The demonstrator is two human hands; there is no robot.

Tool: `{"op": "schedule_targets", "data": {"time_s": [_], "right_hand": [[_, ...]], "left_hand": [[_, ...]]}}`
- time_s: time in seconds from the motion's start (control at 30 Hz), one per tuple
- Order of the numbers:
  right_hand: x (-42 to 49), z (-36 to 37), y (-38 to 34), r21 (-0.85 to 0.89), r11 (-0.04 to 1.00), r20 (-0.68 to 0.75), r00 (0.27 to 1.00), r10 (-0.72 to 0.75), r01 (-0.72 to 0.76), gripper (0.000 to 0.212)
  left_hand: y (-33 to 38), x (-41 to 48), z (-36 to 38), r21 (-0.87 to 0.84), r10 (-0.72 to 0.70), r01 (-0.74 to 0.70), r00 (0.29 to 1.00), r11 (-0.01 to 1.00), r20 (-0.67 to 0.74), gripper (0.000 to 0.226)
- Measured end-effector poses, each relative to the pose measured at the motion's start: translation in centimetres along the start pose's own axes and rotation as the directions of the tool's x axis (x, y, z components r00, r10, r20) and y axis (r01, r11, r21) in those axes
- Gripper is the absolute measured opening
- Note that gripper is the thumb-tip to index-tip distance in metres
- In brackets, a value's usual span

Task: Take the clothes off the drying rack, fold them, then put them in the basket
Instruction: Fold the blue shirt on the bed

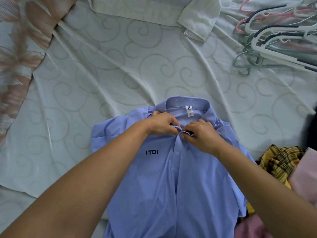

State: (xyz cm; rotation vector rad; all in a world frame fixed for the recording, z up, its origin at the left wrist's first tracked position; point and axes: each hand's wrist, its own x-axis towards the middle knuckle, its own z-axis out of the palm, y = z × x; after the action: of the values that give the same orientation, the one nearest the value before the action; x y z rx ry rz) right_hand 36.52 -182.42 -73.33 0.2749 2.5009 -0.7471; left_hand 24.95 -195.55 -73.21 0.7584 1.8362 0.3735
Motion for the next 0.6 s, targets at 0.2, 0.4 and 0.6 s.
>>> {"op": "schedule_targets", "data": {"time_s": [0.2,0.4,0.6], "right_hand": [[0.1,0.3,-0.2,0.093,0.995,-0.047,0.999,-0.015,0.019,0.033],[-0.6,-0.9,0.9,0.196,0.980,-0.029,0.999,-0.039,0.044,0.018],[-2.2,-3.8,1.9,0.370,0.925,-0.104,0.993,-0.051,0.086,0.014]], "left_hand": [[0.0,0.1,0.0,0.001,-0.004,0.004,1.000,1.000,0.007,0.015],[-0.5,-1.1,-1.7,-0.255,0.088,-0.098,0.995,0.962,-0.050,0.023],[-1.0,-2.6,-3.4,-0.314,0.024,-0.065,0.991,0.947,-0.132,0.016]]}}
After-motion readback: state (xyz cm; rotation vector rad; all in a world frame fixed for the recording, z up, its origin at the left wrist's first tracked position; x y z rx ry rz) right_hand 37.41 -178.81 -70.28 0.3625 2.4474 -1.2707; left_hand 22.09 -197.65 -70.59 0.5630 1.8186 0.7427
